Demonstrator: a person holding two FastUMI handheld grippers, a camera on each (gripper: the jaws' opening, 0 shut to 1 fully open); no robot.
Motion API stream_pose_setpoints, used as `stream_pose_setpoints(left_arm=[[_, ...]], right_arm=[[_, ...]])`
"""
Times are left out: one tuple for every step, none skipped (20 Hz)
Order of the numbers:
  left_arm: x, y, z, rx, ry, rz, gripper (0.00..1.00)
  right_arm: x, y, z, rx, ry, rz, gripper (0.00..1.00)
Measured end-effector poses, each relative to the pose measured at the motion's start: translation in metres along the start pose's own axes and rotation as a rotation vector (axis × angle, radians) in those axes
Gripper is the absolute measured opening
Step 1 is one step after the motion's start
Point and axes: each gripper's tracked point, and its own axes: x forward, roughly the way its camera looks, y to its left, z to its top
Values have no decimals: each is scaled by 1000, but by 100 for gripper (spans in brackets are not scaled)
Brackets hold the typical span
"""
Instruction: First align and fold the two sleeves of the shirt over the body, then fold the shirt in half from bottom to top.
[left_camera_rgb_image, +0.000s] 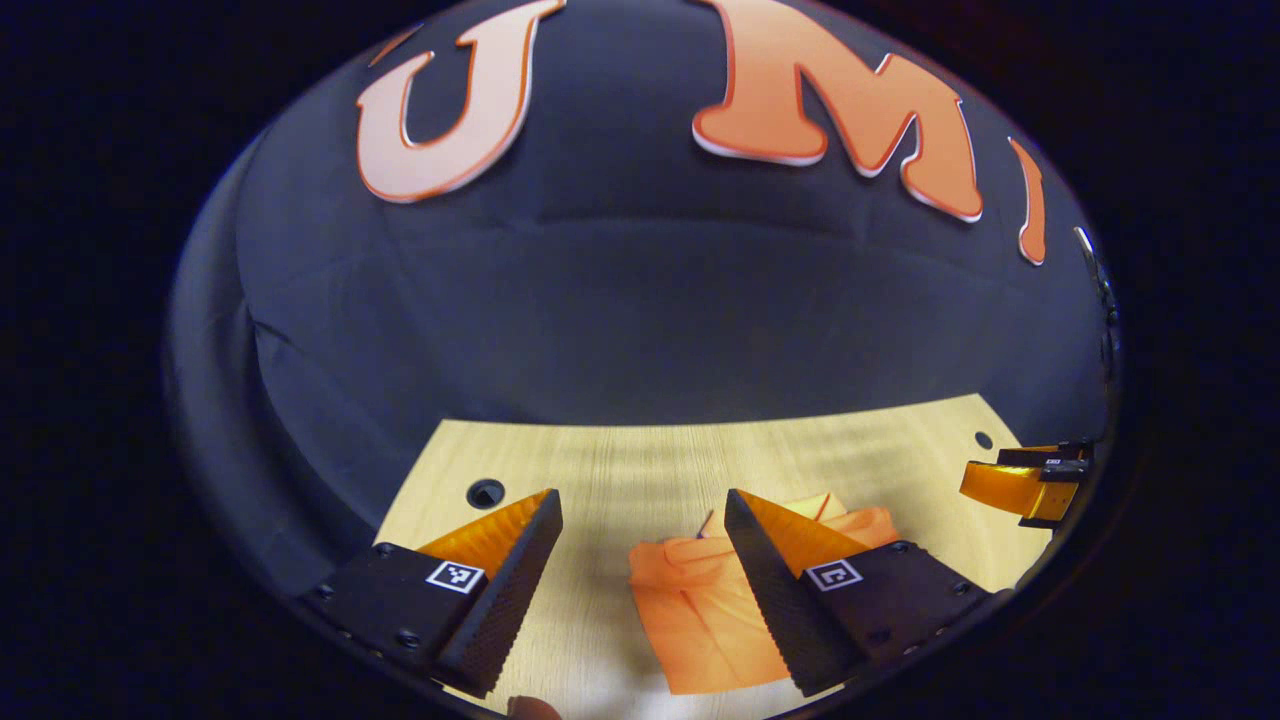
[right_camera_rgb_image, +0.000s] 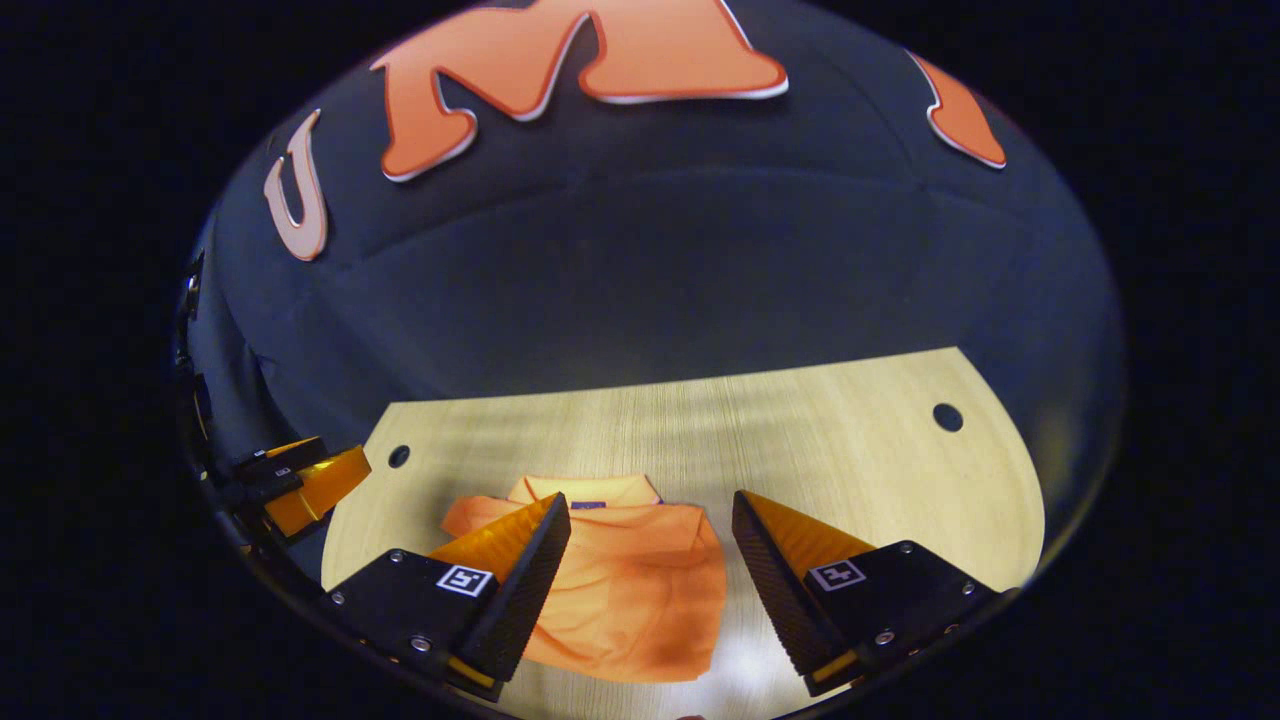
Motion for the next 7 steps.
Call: stream_pose_setpoints(left_arm=[[-17,1,14,10,-41,9,100],[-35,0,26,15,-79,10,100],[-54,-3,33,16,-112,3,100],[-71,-9,43,16,-144,-4,100],[-88,-14,51,22,-174,-13,100],[-106,-17,56,29,-200,-17,100],[-126,-21,61,39,-224,-17,100]], right_arm=[[-15,1,6,-8,-31,4,99],[-32,2,11,-15,-59,9,99],[-49,4,18,-22,-88,19,99],[-65,7,22,-29,-115,29,99],[-82,9,25,-35,-136,36,98],[-97,10,28,-40,-159,42,99],[-111,11,29,-43,-178,45,99]])
